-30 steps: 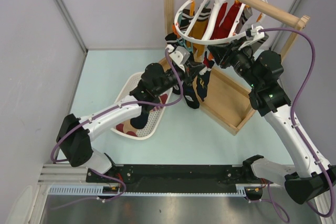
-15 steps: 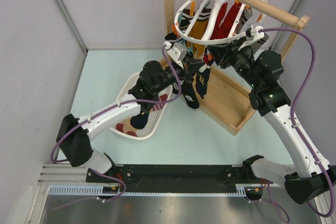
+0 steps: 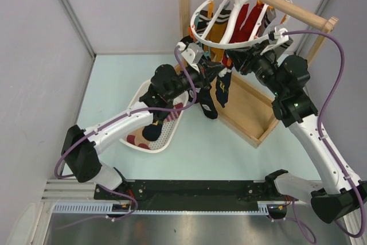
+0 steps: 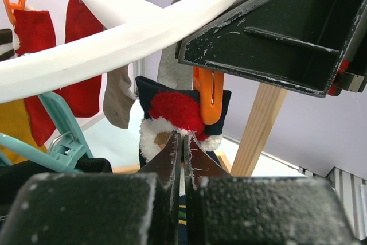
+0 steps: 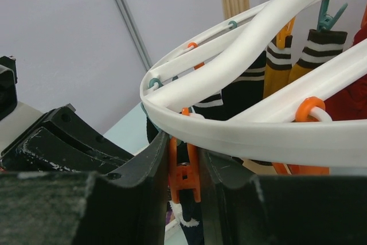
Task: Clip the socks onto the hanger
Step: Clamp the sock onto the hanger.
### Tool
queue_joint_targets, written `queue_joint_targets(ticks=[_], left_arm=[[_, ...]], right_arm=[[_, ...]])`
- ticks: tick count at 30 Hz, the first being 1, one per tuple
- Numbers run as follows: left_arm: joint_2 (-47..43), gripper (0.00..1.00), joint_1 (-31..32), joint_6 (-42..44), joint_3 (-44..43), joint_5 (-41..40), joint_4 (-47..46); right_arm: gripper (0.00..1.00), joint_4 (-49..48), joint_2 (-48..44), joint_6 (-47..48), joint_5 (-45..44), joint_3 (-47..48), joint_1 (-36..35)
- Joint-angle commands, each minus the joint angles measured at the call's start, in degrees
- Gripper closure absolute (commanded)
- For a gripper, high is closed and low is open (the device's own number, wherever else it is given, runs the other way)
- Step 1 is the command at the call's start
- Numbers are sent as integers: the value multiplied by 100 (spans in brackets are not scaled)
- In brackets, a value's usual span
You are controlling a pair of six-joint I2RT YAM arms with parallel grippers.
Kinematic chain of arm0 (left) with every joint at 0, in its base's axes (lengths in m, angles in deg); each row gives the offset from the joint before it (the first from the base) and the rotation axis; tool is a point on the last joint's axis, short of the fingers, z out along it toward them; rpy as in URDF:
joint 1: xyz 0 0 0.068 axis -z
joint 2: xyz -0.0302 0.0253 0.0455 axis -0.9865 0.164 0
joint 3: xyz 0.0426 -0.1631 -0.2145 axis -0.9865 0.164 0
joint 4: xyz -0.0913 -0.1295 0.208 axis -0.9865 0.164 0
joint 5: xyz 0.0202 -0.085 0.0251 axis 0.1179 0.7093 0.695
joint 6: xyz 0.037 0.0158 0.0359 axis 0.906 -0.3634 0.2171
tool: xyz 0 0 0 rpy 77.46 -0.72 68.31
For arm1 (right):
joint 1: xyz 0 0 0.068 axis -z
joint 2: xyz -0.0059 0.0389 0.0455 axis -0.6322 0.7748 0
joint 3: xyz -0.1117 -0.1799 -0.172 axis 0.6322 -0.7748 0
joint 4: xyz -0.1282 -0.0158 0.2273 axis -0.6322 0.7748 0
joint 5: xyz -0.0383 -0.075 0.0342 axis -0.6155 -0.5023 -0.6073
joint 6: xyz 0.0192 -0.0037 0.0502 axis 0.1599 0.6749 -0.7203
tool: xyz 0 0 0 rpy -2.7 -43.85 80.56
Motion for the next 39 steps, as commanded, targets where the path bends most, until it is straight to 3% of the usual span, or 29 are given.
queue_joint_targets(ticks=[1,6,12,21,31,39], left_arm=[[-72,99,-27,-114,-288,111,-233],[-54,98,-36,-88,-236,-47,-146],[-107,96,-115,-97,-130,-205,-67],[-239,95,-378,-132,-25,-329,109],[-371,94,-449,-132,-25,-285,259],[-432,93,-501,-88,-7,-328,347]], right_arm=[[62,-138,-132,68,167,233,-2],[30,3,-238,173,149,233,-2],[19,310,-492,542,351,233,6],[19,723,-1011,1139,-492,233,42],[23,794,-599,1940,-1160,216,-37],[26,250,-449,2134,-1977,14,-432]])
